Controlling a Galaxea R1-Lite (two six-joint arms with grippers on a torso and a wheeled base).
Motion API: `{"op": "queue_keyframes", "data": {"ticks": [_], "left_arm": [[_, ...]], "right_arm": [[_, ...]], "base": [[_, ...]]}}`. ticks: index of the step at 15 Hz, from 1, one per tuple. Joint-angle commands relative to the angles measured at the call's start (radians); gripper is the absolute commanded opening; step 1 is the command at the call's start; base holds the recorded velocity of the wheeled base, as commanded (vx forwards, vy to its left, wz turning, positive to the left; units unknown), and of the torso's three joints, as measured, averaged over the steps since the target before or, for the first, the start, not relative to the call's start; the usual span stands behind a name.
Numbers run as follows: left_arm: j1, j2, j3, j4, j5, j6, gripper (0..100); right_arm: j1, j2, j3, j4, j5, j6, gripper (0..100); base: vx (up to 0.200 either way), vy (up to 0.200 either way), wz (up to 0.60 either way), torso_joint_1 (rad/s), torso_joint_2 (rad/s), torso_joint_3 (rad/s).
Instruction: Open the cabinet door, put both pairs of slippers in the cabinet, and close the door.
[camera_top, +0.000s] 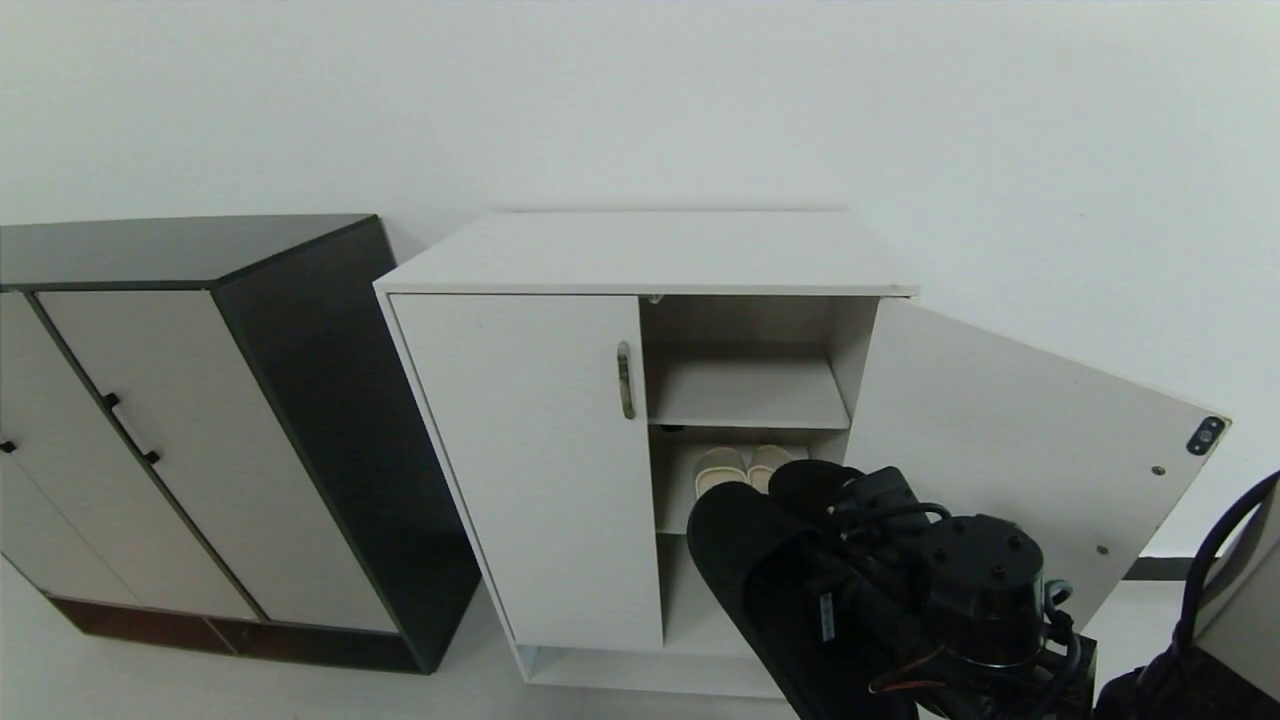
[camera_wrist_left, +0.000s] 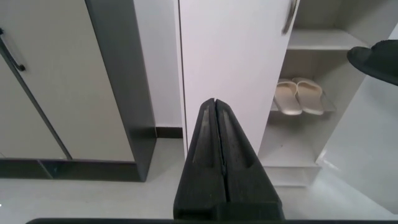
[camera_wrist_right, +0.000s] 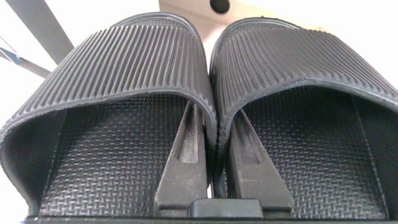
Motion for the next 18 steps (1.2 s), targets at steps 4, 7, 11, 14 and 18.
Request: {"op": "queue_keyframes", "data": {"ticks": [4,7,11,14,18], "left_arm": [[0.000,0.000,0.000,0.000,0.000,0.000,0],[0.000,0.000,0.000,0.000,0.000,-0.002,0],[0.000,0.000,0.000,0.000,0.000,0.000,0],[0.000,0.000,0.000,0.000,-0.001,-0.002,0],[0.000,0.000,0.000,0.000,-0.001,-0.002,0]], "right_arm": [[0.000,0.025,-0.001,0.000,0.001,0.001,0],[-0.001,0.028,-0.001,0.000,0.001,0.001,0],[-0.001,0.044,-0.003,-0.008,0.002,0.002,0],[-0.003,0.051,-0.001,-0.019,0.002,0.002,0],[-0.006,0.051,-0.003,-0.019,0.001,0.001,0]], "base": [[0.000,0.000,0.00,-0.143,0.47,0.325],[0.000,0.000,0.00,-0.108,0.45,0.342],[0.000,0.000,0.00,-0.065,0.44,0.381],[0.000,0.000,0.00,-0.022,0.34,0.315],[0.000,0.000,0.00,-0.001,0.05,0.040]]}}
